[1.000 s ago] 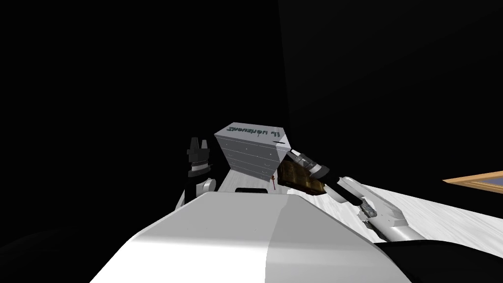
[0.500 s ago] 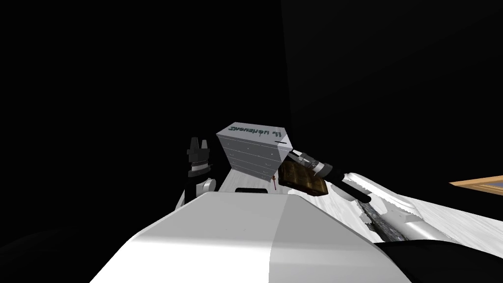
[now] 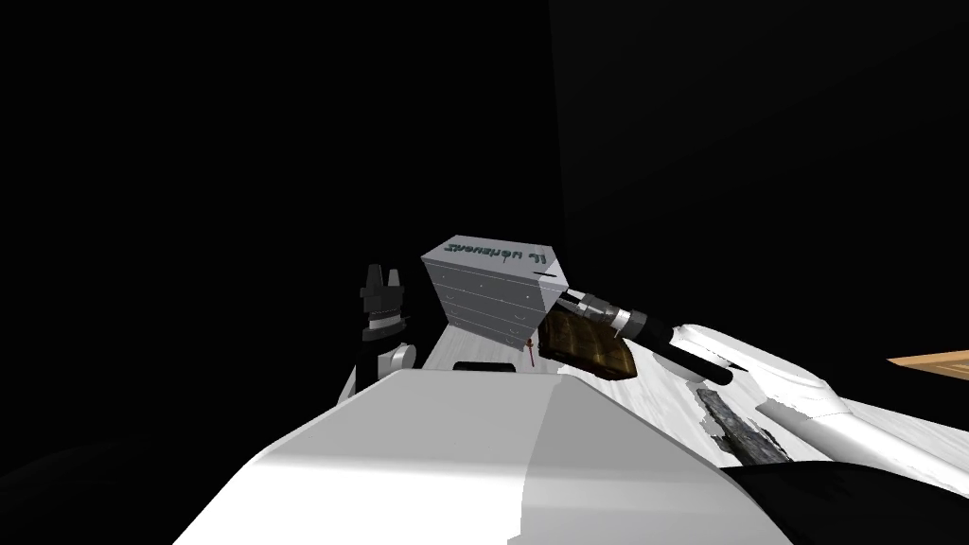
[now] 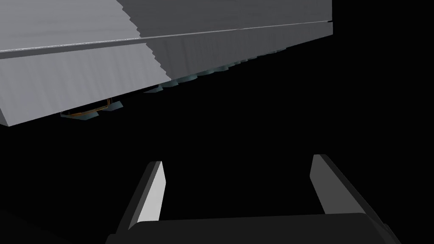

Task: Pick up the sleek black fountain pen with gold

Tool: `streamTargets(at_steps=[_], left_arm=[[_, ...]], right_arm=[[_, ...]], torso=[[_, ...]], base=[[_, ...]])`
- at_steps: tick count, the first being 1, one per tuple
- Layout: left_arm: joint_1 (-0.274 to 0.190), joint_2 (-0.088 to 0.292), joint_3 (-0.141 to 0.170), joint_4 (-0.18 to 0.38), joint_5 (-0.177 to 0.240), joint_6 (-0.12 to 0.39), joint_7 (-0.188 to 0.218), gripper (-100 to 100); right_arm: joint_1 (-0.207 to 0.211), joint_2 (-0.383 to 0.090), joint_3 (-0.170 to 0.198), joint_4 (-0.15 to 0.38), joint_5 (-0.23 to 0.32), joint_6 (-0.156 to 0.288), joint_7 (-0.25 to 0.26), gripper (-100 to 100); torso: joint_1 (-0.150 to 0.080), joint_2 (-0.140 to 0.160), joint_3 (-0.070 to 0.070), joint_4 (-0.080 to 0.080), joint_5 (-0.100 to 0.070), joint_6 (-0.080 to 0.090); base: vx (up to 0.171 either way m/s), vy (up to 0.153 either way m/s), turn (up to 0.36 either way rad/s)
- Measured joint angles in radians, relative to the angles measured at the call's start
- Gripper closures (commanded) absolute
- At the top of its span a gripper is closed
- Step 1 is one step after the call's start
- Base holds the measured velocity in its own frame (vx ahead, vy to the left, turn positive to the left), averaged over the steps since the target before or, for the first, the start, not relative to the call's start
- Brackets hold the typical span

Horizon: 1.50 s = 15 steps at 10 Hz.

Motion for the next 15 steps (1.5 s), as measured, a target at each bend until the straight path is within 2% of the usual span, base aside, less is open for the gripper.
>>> streamTargets(at_steps=[7,11,15], left_arm=[[0.0,0.0,0.0,0.0,0.0,0.0,0.0,0],[0.0,0.0,0.0,0.0,0.0,0.0,0.0,0],[0.0,0.0,0.0,0.0,0.0,0.0,0.0,0]], right_arm=[[0.01,-0.18,-0.009,0.066,0.042,-0.042,0.006,-100],[0.012,-0.307,-0.005,0.125,0.083,-0.077,0.008,-100],[0.041,-0.42,-0.029,0.172,0.116,-0.116,0.009,-100]], torso=[[-0.001,0.0,0.0,0.0,0.0,0.0],[0.001,-0.002,-0.001,0.0,0.0,0.0],[0.001,-0.003,-0.002,-0.001,0.0,0.0]], base=[[0.002,0.032,0.024],[0.018,0.043,0.015],[0.034,0.045,0.018]])
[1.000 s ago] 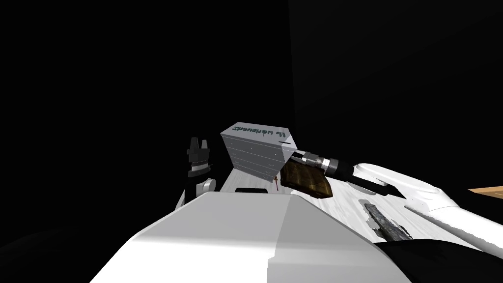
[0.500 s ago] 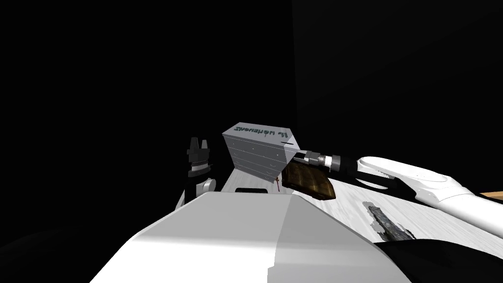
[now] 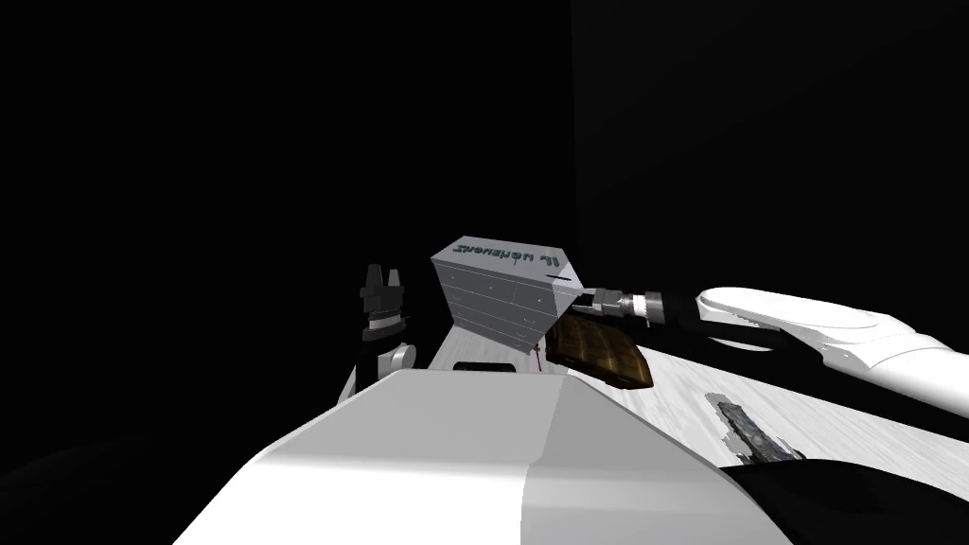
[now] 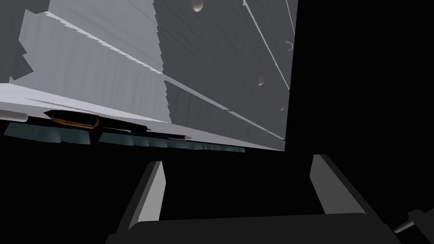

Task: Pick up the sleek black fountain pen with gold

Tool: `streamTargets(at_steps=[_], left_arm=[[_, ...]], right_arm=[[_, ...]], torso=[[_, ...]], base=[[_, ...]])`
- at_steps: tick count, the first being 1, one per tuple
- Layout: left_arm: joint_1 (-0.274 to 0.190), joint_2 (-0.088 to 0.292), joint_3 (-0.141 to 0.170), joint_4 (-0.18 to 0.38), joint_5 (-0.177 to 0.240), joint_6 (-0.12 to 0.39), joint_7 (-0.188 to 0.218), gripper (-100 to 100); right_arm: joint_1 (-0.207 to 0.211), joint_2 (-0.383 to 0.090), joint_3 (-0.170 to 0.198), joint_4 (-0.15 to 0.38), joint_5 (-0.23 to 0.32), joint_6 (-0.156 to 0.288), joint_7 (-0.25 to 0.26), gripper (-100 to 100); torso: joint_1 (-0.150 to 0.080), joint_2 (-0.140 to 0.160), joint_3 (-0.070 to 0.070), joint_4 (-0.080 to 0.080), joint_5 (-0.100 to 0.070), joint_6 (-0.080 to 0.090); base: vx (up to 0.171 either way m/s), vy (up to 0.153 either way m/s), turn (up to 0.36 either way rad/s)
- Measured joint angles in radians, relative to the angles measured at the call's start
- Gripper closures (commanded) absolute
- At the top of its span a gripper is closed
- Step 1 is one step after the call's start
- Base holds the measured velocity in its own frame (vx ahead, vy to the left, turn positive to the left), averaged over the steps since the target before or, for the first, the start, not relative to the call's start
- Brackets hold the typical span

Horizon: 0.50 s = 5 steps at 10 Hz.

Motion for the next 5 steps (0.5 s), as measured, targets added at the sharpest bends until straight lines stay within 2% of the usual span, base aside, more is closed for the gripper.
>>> streamTargets(at_steps=[3,4,5], left_arm=[[0.0,0.0,0.0,0.0,0.0,0.0,0.0,0],[0.0,0.0,0.0,0.0,0.0,0.0,0.0,0],[0.0,0.0,0.0,0.0,0.0,0.0,0.0,0]], right_arm=[[-0.001,-0.092,0.014,0.036,0.031,-0.023,0.003,-100],[0.021,-0.123,-0.003,0.046,0.048,-0.031,-0.002,-100],[0.017,-0.153,0.004,0.057,0.053,-0.038,-0.003,-100]], torso=[[-0.001,0.0,0.0,0.0,0.0,0.0],[0.0,-0.002,-0.001,0.0,0.0,0.0],[0.0,-0.001,-0.001,0.0,0.0,0.0]], base=[[0.051,0.049,0.013],[0.058,0.051,0.004],[0.057,0.051,0.01]])
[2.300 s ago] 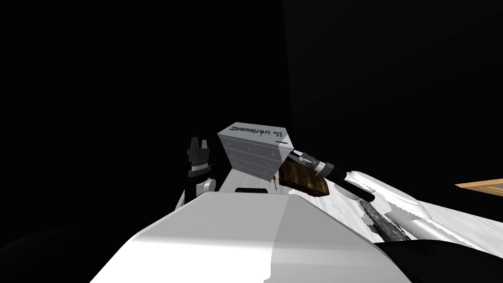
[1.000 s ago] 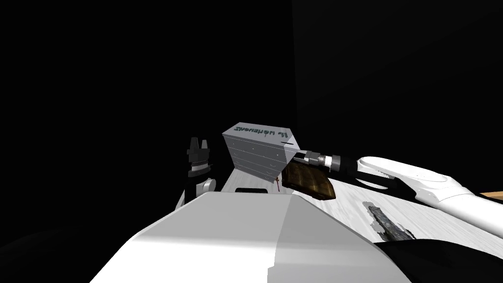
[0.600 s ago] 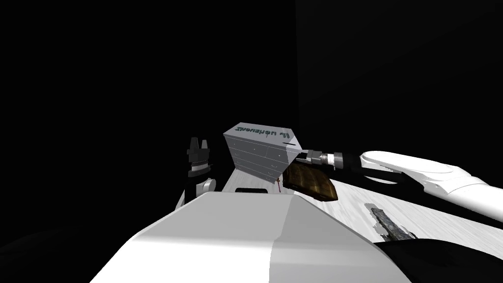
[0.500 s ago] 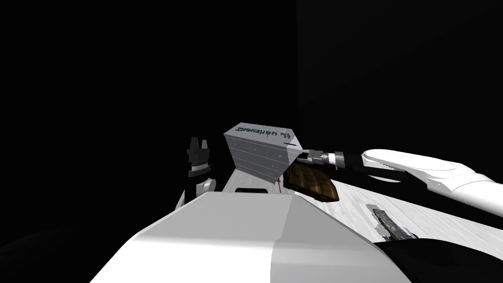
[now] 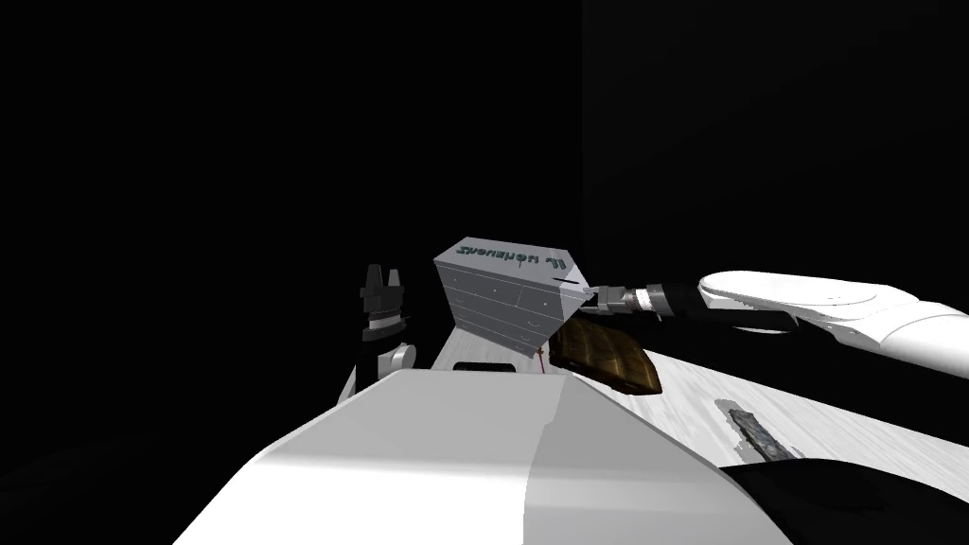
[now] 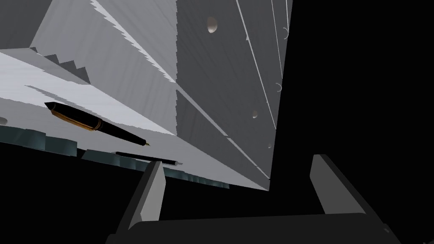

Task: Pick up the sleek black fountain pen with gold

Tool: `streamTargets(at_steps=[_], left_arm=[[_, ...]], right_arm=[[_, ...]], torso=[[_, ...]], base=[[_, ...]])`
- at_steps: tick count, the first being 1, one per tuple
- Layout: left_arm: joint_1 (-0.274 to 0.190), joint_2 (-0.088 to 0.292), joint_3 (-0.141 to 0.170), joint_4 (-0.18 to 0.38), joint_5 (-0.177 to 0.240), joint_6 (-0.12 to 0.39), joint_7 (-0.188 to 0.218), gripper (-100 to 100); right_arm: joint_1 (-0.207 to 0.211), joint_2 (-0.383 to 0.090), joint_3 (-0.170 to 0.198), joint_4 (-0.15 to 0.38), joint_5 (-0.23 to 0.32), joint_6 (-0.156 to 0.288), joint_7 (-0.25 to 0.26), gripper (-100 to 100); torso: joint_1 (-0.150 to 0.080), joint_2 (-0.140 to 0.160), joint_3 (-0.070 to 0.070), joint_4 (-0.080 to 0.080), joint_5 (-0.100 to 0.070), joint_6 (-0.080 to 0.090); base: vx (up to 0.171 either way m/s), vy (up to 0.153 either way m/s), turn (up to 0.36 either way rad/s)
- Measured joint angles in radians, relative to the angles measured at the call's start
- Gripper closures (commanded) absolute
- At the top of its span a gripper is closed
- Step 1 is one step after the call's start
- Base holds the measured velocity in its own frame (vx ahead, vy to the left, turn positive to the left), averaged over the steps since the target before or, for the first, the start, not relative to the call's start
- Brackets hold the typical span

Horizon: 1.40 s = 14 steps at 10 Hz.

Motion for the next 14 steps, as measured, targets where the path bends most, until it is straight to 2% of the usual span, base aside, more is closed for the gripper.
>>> streamTargets(at_steps=[2,3,4,5,6,7,8,9,11,13,14], left_arm=[[0.0,0.0,0.0,0.0,0.0,0.0,0.0,0],[0.0,0.0,0.0,0.0,0.0,0.0,0.0,0],[0.0,0.0,0.0,0.0,0.0,0.0,0.0,0],[0.0,0.0,0.0,0.0,0.0,0.0,0.0,0],[0.0,0.0,0.0,0.0,0.0,0.0,0.0,0],[0.0,0.0,0.0,0.0,0.0,0.0,0.0,0],[0.0,0.0,0.0,0.0,0.0,0.0,0.0,0],[0.0,0.0,0.0,0.0,0.0,0.0,0.0,0],[0.0,0.0,0.0,0.0,0.0,0.0,0.0,0],[0.0,0.0,0.0,0.0,0.0,0.0,0.0,0],[0.0,0.0,0.0,0.0,0.0,0.0,0.0,0]], right_arm=[[0.007,-0.055,0.003,0.032,0.021,-0.026,0.003,-100],[0.03,-0.074,-0.025,0.041,0.058,-0.038,-0.014,-100],[0.029,-0.097,-0.019,0.051,0.063,-0.047,-0.016,-100],[0.029,-0.144,0.016,0.071,0.031,-0.046,0.012,-100],[0.032,-0.164,0.014,0.081,0.04,-0.053,0.017,-100],[0.017,-0.172,0.011,0.093,0.097,-0.077,-0.009,-100],[0.03,-0.196,0.008,0.1,0.096,-0.085,-0.014,-100],[0.021,-0.215,0.014,0.113,0.121,-0.1,-0.023,-100],[0.057,-0.266,0.008,0.136,0.115,-0.111,-0.012,-100],[0.057,-0.307,0.022,0.149,0.148,-0.126,-0.024,-100],[0.077,-0.334,0.017,0.161,0.15,-0.133,-0.021,-100]], torso=[[-0.001,0.0,0.0,0.0,0.0,0.0],[-0.001,-0.001,0.0,0.0,0.0,0.0],[0.0,0.0,0.0,0.0,0.0,0.0],[0.0,-0.001,0.0,0.0,0.0,0.0],[-0.001,0.0,0.0,0.0,0.0,0.0],[0.0,-0.001,0.0,0.0,0.0,0.0],[-0.001,0.0,0.0,0.0,0.0,0.0],[0.0,-0.001,0.0,0.0,0.0,0.0],[-0.001,-0.001,0.0,0.0,0.0,0.0],[0.0,-0.002,-0.002,-0.001,0.0,0.0],[-0.001,-0.002,-0.001,-0.001,0.0,0.0]], base=[[0.065,0.039,0.005],[0.065,0.049,0.001],[0.07,0.052,0.001],[0.063,0.041,0.001],[0.073,0.049,0.002],[0.061,0.043,-0.005],[0.071,0.05,0.0],[0.061,0.044,-0.003],[0.098,0.049,-0.004],[0.09,0.045,-0.005],[0.118,0.046,-0.003]])
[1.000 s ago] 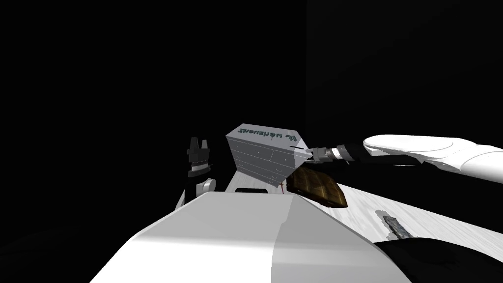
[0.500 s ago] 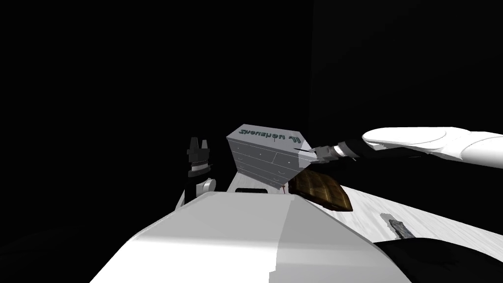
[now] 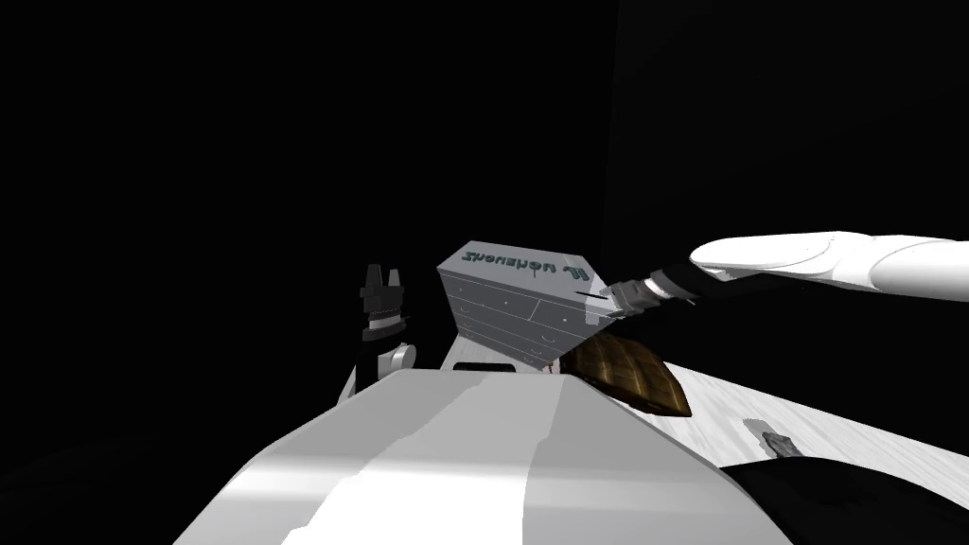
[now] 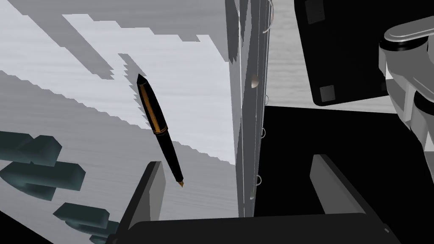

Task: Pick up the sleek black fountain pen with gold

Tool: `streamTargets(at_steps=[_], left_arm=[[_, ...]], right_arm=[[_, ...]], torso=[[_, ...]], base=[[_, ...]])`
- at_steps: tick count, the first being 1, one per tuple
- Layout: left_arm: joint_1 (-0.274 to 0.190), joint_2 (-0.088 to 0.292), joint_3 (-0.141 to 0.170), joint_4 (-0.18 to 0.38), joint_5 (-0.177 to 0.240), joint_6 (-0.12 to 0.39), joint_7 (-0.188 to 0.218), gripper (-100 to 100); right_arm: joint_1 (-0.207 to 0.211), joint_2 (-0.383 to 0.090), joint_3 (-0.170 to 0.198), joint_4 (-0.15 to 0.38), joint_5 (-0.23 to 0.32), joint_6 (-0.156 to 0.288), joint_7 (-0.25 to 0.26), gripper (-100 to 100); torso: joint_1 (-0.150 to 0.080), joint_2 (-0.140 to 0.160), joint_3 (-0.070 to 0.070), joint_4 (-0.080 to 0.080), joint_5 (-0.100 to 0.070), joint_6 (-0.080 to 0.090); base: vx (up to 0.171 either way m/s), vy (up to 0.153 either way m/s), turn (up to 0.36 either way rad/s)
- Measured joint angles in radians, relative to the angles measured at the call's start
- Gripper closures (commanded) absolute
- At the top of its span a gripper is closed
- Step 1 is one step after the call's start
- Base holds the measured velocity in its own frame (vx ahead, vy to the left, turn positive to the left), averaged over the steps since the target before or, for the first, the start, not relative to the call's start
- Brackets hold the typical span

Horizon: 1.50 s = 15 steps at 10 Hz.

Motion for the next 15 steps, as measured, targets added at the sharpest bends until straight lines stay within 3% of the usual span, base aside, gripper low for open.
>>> streamTargets(at_steps=[2,5,6,7,10,11,15], left_arm=[[0.0,0.0,0.0,0.0,0.0,0.0,0.0,0],[0.0,0.0,0.0,0.0,0.0,0.0,0.0,0],[0.0,0.0,0.0,0.0,0.0,0.0,0.0,0],[0.0,0.0,0.0,0.0,0.0,0.0,0.0,0],[0.0,0.0,0.0,0.0,0.0,0.0,0.0,0],[0.0,0.0,0.0,0.0,0.0,0.0,0.0,0],[0.0,0.0,0.0,0.0,0.0,0.0,0.0,0]], right_arm=[[0.01,-0.046,0.01,0.026,0.03,-0.028,-0.005,-100],[0.079,-0.124,-0.001,0.071,0.055,-0.057,-0.005,-100],[0.082,-0.127,-0.002,0.073,0.056,-0.059,-0.005,0],[0.081,-0.127,-0.002,0.073,0.055,-0.058,-0.005,-100],[0.109,-0.085,0.016,0.064,0.069,-0.014,0.015,-100],[0.109,-0.084,0.017,0.062,0.07,-0.01,0.014,100],[0.108,-0.084,0.017,0.063,0.07,-0.01,0.014,100]], torso=[[0.002,-0.002,-0.001,-0.001,0.0,0.0],[0.001,-0.005,-0.003,-0.001,0.0,0.0],[-0.001,0.0,0.0,0.0,0.0,0.0],[-0.003,0.004,0.002,0.001,-0.001,0.0],[-0.002,0.006,0.004,0.001,-0.001,0.001],[-0.003,0.006,0.004,0.002,-0.001,0.001],[-0.005,0.006,0.003,0.001,-0.003,0.0]], base=[[0.135,0.065,-0.01],[0.129,0.041,-0.009],[0.013,0.005,0.003],[0.013,0.019,0.082],[0.011,0.021,0.048],[0.0,0.0,0.0],[0.0,0.0,0.0]])
